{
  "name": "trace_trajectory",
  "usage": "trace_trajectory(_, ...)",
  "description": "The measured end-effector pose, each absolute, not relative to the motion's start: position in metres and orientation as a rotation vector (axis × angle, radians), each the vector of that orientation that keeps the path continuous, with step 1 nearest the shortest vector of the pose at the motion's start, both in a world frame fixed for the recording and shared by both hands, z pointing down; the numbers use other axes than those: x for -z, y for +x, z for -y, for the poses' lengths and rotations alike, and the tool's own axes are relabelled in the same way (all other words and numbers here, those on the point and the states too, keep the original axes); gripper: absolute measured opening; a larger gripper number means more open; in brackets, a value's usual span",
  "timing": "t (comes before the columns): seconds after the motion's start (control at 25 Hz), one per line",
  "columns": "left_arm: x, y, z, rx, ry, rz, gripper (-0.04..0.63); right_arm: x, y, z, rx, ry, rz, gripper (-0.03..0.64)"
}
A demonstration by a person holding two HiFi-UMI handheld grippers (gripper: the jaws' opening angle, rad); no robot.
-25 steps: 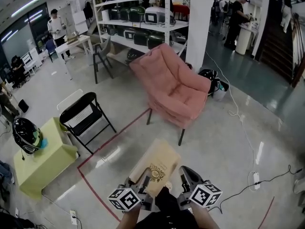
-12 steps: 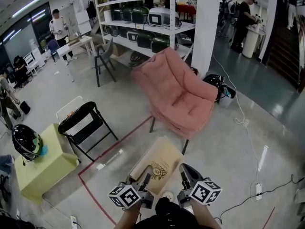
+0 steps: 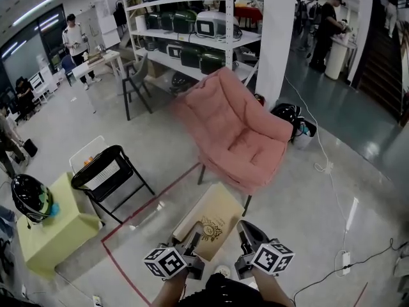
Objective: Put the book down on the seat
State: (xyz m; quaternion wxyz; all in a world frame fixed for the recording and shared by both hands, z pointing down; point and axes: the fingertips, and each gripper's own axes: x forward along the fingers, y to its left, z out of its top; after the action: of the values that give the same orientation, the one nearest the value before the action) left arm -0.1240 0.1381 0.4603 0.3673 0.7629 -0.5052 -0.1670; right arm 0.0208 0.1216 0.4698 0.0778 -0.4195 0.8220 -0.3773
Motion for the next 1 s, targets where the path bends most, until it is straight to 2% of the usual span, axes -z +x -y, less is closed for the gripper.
trace_trajectory(1.0, -0.467, -0.107, -0.053, 0.453, 1.911, 1.253, 0.219, -0.471, 0.056, -0.044, 1.079, -1.347, -2.405, 0.014)
